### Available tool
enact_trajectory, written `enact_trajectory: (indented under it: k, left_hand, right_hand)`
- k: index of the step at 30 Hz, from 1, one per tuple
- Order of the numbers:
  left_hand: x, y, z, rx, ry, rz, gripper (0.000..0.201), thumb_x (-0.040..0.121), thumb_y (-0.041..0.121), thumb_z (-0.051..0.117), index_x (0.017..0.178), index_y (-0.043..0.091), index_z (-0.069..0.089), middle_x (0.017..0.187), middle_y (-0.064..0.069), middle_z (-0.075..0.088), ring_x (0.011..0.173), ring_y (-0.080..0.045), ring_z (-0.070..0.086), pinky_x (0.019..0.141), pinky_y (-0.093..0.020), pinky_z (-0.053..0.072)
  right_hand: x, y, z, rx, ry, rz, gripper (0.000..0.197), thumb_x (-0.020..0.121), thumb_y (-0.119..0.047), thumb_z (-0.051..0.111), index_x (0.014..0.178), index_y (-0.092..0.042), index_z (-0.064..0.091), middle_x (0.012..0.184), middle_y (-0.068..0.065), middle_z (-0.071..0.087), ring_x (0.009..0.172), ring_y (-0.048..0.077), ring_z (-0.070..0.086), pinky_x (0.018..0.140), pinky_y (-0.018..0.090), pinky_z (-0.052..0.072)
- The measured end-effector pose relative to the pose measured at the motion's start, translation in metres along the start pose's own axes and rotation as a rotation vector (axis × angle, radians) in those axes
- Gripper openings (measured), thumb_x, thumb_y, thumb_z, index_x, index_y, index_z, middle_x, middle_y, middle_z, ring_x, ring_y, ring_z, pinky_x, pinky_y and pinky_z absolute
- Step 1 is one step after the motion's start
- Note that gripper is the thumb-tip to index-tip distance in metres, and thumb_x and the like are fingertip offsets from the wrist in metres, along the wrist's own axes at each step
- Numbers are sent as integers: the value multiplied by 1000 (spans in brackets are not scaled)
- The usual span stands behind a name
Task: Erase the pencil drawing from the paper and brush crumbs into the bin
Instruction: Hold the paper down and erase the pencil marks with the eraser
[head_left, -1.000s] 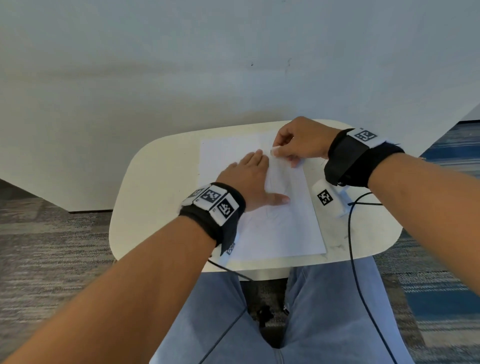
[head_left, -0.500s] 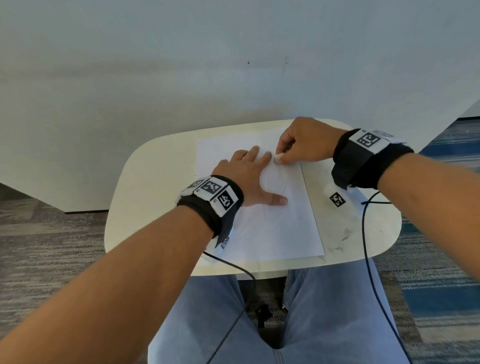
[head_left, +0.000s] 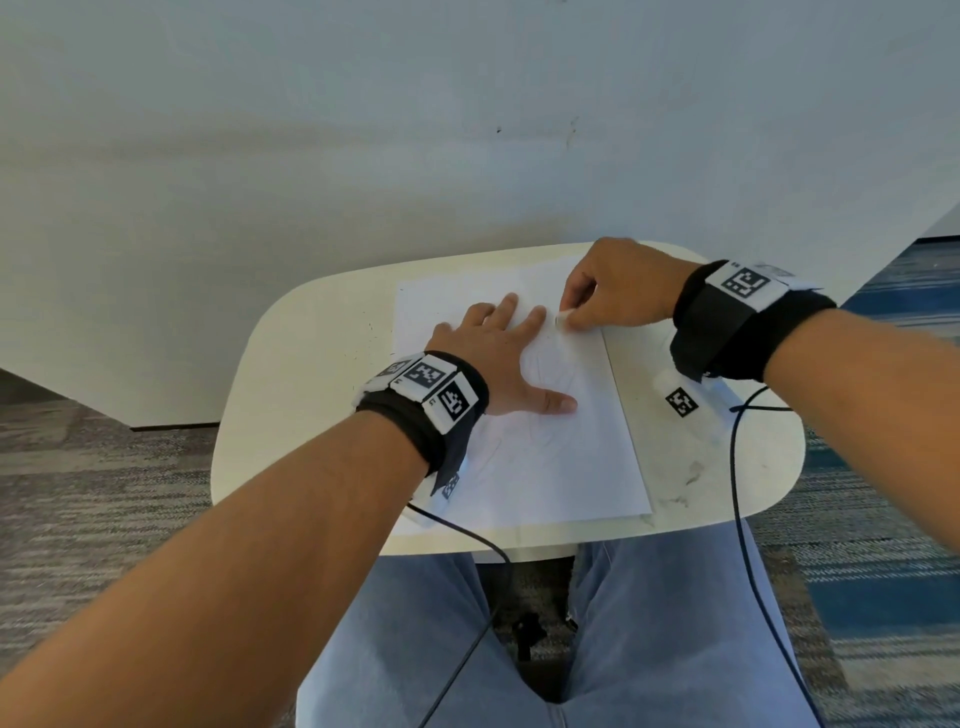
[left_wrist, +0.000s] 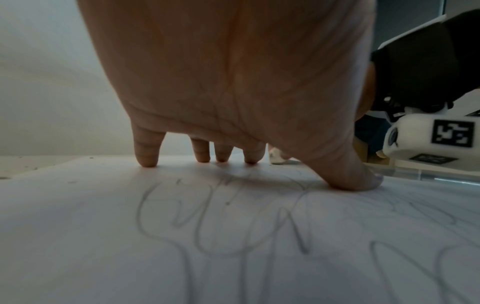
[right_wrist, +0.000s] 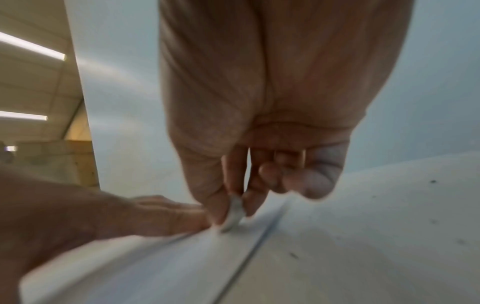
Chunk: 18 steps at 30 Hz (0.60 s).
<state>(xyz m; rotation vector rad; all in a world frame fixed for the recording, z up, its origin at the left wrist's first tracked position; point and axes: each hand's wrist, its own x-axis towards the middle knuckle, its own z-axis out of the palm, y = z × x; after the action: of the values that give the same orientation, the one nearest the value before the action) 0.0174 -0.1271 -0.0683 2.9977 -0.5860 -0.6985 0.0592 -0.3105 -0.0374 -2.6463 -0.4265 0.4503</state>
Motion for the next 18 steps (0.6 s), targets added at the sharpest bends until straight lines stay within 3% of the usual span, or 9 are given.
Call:
enact_trajectory:
  k: [2, 6, 10, 11, 15, 18]
  left_hand:
    - [0, 0, 0, 0, 3, 0, 117, 65, 93, 45, 155, 39, -7, 165, 5, -11, 151, -20, -2, 116, -55, 18]
    - [0, 0, 1, 0, 3, 2, 117, 64, 94, 46, 155, 41, -7, 165, 5, -9, 151, -21, -1, 115, -56, 20]
    - [0, 1, 0, 11, -4, -10, 118, 65, 94, 45, 155, 39, -7, 165, 5, -11, 151, -20, -2, 116, -56, 18]
    - [0, 1, 0, 12, -2, -9, 118, 64, 94, 45, 155, 39, -7, 165, 5, -11, 151, -20, -2, 116, -56, 18]
    - [1, 0, 0, 8, 0, 2, 118, 63, 94, 46, 155, 41, -6, 165, 5, -9, 151, -22, 0, 114, -57, 21]
    - [1, 1, 1, 15, -1, -7, 119, 63, 94, 45, 155, 39, -7, 165, 5, -10, 151, -21, -1, 115, -56, 20]
  right_hand:
    - [2, -1, 4, -21, 65, -25, 10, 80, -26, 73, 84, -18, 77, 84, -4, 73, 74, 10, 64, 71, 25, 51]
    - [0, -10, 7, -42, -134, -82, 9, 79, -30, 74, 83, -23, 78, 79, -7, 72, 66, 13, 61, 68, 29, 52]
    - [5, -1, 1, -53, 75, -25, 11, 80, -24, 72, 85, -15, 78, 85, -1, 74, 72, 12, 62, 71, 27, 51]
    - [3, -3, 4, -54, 69, -42, 11, 80, -23, 72, 85, -15, 78, 85, -2, 74, 73, 12, 62, 71, 26, 50]
    - [-5, -13, 10, -72, -122, -114, 8, 81, -27, 72, 83, -23, 78, 81, -10, 72, 72, 6, 61, 70, 20, 48]
    - [-1, -4, 5, -62, 39, -46, 12, 81, -25, 71, 87, -16, 77, 85, -3, 73, 79, 14, 65, 71, 24, 50]
